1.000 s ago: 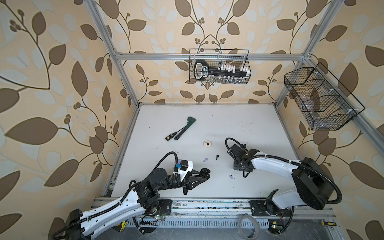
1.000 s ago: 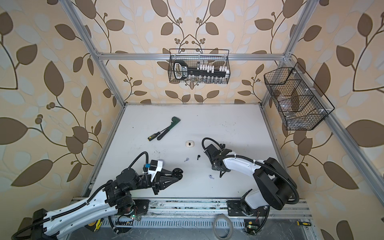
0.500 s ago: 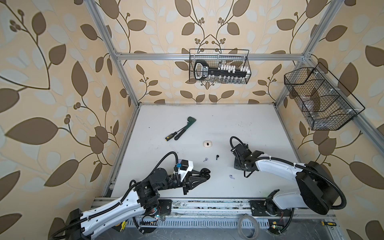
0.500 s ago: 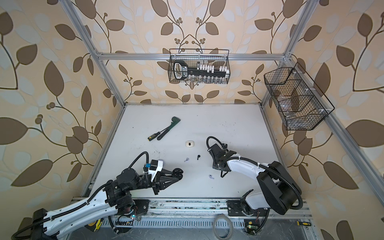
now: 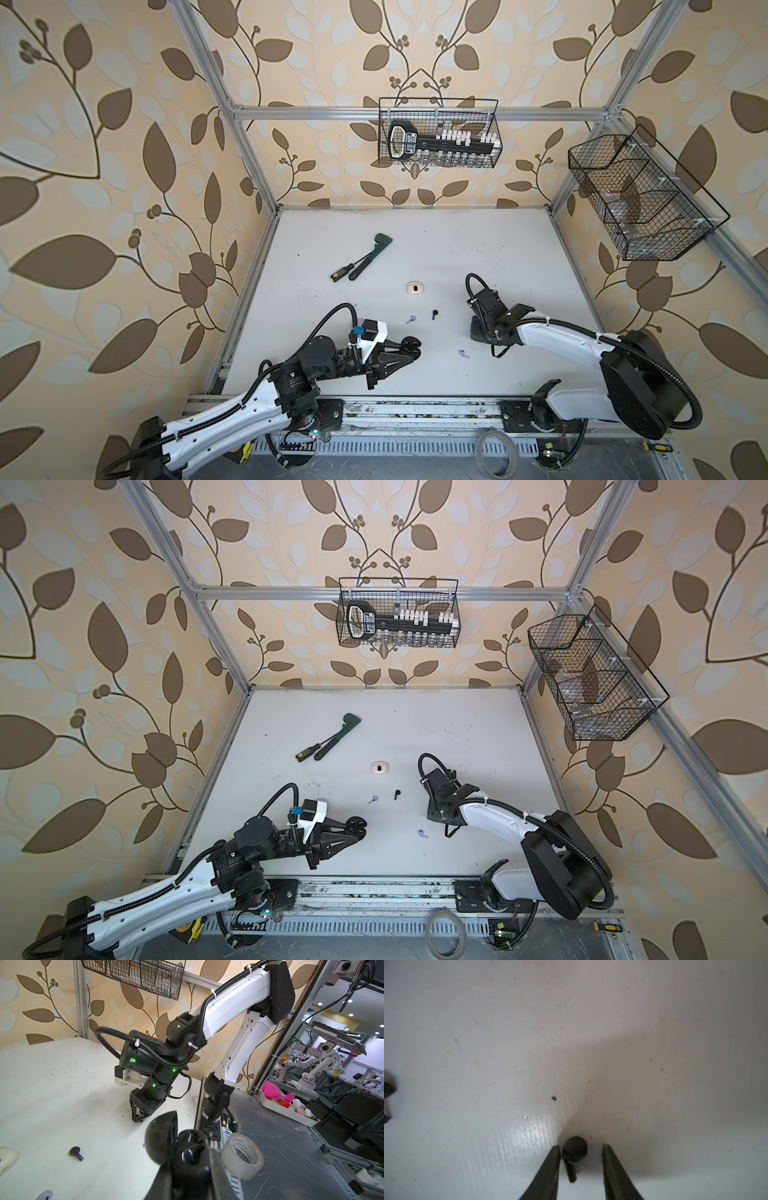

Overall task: Insert the wireless bluetooth earbuds into the charging case
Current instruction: 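Lower the open right gripper around the black earbud, then close the right gripper on the black earbud and lift it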

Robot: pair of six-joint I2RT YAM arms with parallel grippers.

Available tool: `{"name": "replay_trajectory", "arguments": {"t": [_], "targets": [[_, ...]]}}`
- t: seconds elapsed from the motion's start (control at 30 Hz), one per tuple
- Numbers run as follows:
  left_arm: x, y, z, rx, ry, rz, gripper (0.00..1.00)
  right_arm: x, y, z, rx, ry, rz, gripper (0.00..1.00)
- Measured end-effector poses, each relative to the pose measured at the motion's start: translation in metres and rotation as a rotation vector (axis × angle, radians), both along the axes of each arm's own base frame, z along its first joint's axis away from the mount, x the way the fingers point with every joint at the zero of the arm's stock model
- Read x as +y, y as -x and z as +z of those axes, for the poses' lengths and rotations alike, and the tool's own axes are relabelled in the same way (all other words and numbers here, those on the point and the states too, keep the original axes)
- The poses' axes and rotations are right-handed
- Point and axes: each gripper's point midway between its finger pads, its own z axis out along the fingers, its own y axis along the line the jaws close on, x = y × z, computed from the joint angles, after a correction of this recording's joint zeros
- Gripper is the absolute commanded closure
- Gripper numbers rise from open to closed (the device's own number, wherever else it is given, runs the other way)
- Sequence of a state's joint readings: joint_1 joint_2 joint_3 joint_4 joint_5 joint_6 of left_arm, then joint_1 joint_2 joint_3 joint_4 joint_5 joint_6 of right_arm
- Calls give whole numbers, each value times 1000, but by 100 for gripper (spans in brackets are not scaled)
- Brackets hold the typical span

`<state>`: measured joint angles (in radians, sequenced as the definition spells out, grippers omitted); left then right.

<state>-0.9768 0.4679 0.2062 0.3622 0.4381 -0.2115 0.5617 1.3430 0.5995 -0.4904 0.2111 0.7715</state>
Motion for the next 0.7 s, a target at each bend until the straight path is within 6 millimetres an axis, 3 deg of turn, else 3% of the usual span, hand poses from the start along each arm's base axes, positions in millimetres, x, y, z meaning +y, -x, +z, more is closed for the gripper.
{"name": "replay_trajectory", "arguments": {"t": [0.7], "targets": [[-1,-1,-3,7,-11,0,100,-4,-2,-1,22,6,44,74]]}}
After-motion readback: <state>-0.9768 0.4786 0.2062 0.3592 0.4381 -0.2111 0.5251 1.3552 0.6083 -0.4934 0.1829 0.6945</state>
